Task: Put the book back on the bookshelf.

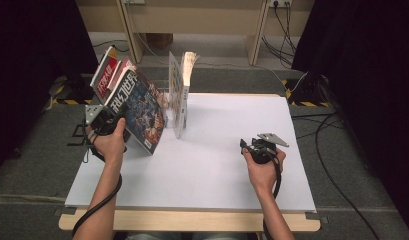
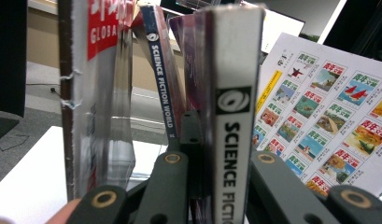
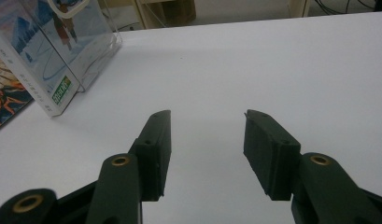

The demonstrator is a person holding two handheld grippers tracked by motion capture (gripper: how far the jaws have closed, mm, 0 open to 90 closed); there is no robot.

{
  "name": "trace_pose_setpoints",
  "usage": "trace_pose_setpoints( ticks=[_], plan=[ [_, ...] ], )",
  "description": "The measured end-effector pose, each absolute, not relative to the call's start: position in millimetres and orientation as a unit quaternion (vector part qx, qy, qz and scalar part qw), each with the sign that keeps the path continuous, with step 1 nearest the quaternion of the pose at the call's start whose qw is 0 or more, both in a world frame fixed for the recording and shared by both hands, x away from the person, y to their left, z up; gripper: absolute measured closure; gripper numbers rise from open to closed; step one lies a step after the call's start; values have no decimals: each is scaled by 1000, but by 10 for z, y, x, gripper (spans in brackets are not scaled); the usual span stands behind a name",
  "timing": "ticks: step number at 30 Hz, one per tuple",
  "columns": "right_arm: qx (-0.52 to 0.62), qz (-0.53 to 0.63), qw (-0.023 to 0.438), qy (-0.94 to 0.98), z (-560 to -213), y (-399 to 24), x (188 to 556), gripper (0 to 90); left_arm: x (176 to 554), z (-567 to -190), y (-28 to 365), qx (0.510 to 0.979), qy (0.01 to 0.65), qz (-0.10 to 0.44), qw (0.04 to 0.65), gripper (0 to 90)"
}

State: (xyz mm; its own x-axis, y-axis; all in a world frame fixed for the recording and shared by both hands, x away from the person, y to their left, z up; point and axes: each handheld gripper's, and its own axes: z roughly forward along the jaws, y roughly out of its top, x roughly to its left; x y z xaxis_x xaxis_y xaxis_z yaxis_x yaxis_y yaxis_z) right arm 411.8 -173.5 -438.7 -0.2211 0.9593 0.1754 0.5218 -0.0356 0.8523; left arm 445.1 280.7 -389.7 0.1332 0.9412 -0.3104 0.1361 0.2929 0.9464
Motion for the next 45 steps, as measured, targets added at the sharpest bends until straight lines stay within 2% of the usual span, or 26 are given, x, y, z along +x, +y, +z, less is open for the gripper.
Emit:
trace_pose_setpoints(
  ticks=[26, 45],
  plan=[
    [573, 438, 251, 645, -4390, -1768, 4121, 523, 4642, -3669, 2524, 527, 514, 375, 564, 824],
    [575, 438, 250, 644, -4412, -1794, 4136, 524, 4986, -3337, 2497, 505, 501, 407, 573, 824]
  ],
)
